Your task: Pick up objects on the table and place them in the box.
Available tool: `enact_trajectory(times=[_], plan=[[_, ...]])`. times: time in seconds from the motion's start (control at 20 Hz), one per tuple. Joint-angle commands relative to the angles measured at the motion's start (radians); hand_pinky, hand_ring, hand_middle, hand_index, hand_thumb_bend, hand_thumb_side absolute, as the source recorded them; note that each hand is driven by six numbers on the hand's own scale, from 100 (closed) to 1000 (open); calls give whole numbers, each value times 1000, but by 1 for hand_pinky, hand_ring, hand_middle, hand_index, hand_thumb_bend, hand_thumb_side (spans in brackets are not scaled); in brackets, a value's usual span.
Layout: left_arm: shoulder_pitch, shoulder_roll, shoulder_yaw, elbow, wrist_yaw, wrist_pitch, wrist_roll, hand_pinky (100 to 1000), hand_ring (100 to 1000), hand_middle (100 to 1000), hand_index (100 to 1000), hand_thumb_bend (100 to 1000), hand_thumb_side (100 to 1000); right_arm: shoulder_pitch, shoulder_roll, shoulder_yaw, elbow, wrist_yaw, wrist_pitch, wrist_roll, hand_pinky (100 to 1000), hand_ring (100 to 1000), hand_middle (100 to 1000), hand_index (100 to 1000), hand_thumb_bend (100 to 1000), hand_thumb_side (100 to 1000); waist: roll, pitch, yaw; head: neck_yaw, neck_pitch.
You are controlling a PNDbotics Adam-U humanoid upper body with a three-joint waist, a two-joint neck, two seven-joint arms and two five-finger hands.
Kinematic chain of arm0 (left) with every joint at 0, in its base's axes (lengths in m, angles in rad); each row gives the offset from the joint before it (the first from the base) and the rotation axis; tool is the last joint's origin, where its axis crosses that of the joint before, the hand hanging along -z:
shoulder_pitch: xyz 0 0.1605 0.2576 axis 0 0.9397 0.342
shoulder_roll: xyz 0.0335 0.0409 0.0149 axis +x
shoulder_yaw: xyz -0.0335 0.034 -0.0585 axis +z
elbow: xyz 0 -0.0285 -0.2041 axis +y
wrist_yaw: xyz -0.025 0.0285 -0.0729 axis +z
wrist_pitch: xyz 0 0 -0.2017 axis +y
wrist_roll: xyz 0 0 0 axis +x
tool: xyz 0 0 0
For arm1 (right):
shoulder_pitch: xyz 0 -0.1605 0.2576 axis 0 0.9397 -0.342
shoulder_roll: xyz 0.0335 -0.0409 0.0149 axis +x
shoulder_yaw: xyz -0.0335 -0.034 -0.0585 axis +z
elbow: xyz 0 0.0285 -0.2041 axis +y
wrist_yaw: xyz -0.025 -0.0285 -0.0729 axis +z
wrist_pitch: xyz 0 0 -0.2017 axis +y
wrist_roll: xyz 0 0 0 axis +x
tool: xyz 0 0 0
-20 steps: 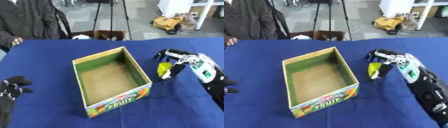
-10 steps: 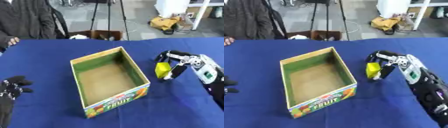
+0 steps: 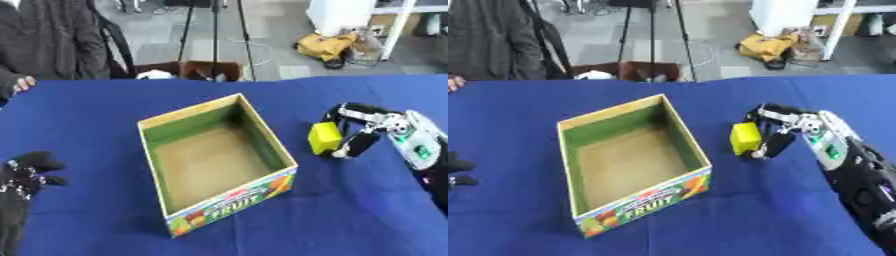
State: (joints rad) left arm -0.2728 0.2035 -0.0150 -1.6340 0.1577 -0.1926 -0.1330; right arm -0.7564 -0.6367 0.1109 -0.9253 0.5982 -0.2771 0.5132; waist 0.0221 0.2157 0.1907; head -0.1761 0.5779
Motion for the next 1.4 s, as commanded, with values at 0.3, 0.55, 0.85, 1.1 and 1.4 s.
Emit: enact_trajectory(times=[0.3,0.55,0.85,1.1,1.4], plan=[[-14,23,1,-19,0,-2,-4,592,698,572,738,807,901,-11,-21,-6,-2,1,-8,-33,478,614,420,458,344,169,1,-21,0,-1,-9],[-14,23,2,-18,1,-2,-4,592,698,571,738,806,901,-10,-17,-7,-20,-40,-12,-85,411,562,276,283,296,256,1,-24,-4,0,-10],[-13,22,3,-17,0,-2,-3,593,698,571,738,806,902,-15,-19,-4,-96,-85,-3,-162,395,555,267,276,316,290,1,-26,-10,0,-10],[-12,23,3,-17,0,-2,-3,593,698,571,737,806,901,-36,-22,14,-209,-124,8,-186,388,549,263,274,324,307,-1,-29,-12,-2,-8],[-15,24,-2,-19,1,-2,-8,594,697,571,737,807,898,-111,33,60,-255,-127,19,-153,396,552,266,278,305,318,-3,-36,1,-13,-9]])
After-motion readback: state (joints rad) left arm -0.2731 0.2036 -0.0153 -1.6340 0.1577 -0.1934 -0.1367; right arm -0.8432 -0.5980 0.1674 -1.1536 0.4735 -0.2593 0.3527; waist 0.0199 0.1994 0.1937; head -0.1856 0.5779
